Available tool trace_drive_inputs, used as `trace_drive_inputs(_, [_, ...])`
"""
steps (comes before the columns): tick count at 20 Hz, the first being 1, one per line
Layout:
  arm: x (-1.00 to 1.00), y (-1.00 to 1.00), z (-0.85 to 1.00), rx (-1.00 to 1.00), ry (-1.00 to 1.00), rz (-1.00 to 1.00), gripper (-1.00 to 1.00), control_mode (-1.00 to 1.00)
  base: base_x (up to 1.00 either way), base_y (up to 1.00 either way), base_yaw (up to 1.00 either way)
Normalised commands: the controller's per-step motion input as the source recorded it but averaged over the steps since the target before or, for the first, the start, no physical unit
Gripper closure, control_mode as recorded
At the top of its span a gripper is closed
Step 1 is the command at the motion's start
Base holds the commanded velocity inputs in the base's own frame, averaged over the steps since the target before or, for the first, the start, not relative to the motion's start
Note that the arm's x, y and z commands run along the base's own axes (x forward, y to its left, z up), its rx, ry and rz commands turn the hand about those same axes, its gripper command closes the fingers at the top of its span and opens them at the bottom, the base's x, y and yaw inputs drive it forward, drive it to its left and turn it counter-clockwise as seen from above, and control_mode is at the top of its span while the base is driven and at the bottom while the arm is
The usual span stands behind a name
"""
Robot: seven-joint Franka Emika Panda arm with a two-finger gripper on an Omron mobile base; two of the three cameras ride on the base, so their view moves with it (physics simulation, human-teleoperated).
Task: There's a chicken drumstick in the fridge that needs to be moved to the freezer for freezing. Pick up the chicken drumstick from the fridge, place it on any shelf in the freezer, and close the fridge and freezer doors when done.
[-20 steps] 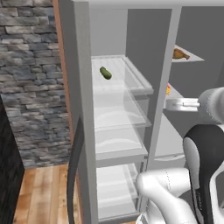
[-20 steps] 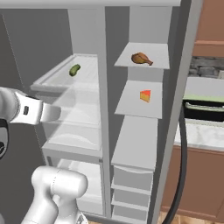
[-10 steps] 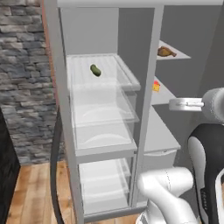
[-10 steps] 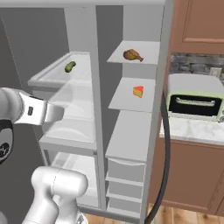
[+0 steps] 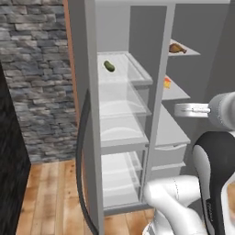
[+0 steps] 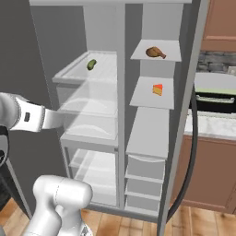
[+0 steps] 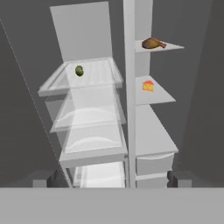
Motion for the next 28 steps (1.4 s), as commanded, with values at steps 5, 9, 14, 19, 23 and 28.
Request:
trace_drive_inputs(5, [0.0, 0.0, 0.0, 0.0, 0.0, 0.0, -1.0, 1.0, -0.43, -0.09, 0.0])
trace_drive_inputs(9, [0.0, 0.0, 0.0, 0.0, 0.0, 0.0, -1.0, 1.0, -0.03, -0.24, 0.0])
trace_drive_inputs(14, [0.0, 0.0, 0.0, 0.0, 0.0, 0.0, -1.0, 1.0, -0.04, -0.44, 0.0])
trace_drive_inputs(19, [0.0, 0.0, 0.0, 0.0, 0.0, 0.0, -1.0, 1.0, -0.29, 0.0, 0.0])
trace_drive_inputs(23, [0.0, 0.0, 0.0, 0.0, 0.0, 0.0, -1.0, 1.0, -0.52, -0.01, 0.0])
trace_drive_inputs(28, [0.0, 0.0, 0.0, 0.0, 0.0, 0.0, -1.0, 1.0, -0.46, 0.0, 0.0])
